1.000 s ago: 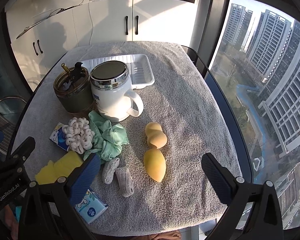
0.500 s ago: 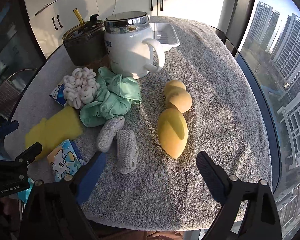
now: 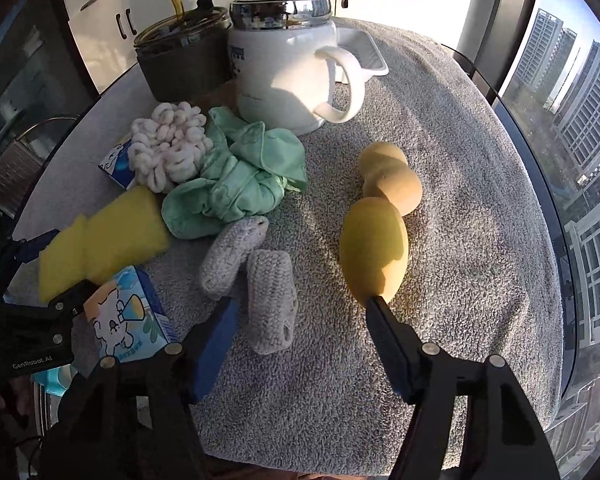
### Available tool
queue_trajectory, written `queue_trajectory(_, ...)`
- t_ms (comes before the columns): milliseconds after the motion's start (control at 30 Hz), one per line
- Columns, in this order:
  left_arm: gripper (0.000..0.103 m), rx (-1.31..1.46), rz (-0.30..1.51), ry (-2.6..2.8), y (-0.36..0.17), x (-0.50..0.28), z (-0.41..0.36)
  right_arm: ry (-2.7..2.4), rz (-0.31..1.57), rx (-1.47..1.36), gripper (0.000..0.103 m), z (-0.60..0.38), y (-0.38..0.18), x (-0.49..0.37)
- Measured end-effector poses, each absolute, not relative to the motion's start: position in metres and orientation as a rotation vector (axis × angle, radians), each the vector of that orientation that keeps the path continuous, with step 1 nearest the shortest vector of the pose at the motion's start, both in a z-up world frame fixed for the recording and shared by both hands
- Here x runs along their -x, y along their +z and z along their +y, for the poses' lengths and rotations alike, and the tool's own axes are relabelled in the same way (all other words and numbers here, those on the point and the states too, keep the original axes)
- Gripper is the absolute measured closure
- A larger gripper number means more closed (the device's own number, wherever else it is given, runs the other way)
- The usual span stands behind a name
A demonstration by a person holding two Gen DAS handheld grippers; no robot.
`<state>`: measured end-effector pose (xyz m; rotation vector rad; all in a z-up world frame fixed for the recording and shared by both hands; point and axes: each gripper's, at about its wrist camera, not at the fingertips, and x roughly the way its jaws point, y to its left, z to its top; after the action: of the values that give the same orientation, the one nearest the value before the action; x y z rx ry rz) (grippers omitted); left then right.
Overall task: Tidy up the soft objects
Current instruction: 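Grasp the yellow sponge with the left tool while the right tool grasps the grey sock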
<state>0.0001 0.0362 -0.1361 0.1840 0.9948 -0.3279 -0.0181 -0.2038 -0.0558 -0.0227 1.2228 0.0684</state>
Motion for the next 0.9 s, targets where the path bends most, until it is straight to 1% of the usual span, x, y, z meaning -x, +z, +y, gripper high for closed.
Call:
queue_trajectory(100,0.018,-0.194,0.973,-0.341,-0.136,0.002,0.034,0.131,1.200,0.019,0.039,-0.195,-0.053,0.021)
queue_trajectory(133,0.022,-0.194,0.968,-0.351,-0.136,0.003,0.033,0.126,1.208,0.031,0.040,-0.194,-0.056,0.020)
queue_trajectory(233,0.030,-0.203,0.947,-0.366,-0.136,0.006,0.032,0.110,1.209,0.029,0.046,-0.198,-0.064,0.017)
queue_trajectory(300,0.035,-0.208,0.934,-0.374,-0.135,0.011,0.031,0.125,1.211,0.012,0.058,-0.201,-0.069,0.013)
queue_trajectory(333,0.038,-0.210,0.931,-0.380,-0.134,0.013,0.031,0.139,1.222,0.008,0.069,-0.201,-0.071,0.012)
queue_trajectory(367,0.040,-0.213,0.928,-0.380,-0.134,0.014,0.031,0.134,1.218,0.024,0.074,-0.201,-0.073,0.012)
queue_trajectory(467,0.044,-0.203,0.919,-0.381,-0.133,0.016,0.031,0.136,1.213,0.075,0.076,-0.197,-0.074,0.011)
queue_trajectory(567,0.046,-0.180,0.916,-0.381,-0.132,0.017,0.035,0.147,1.208,0.057,0.077,-0.195,-0.070,0.016)
queue_trajectory(900,0.048,-0.095,0.917,-0.377,-0.114,0.021,0.052,0.170,1.170,-0.008,0.077,-0.200,-0.046,0.031)
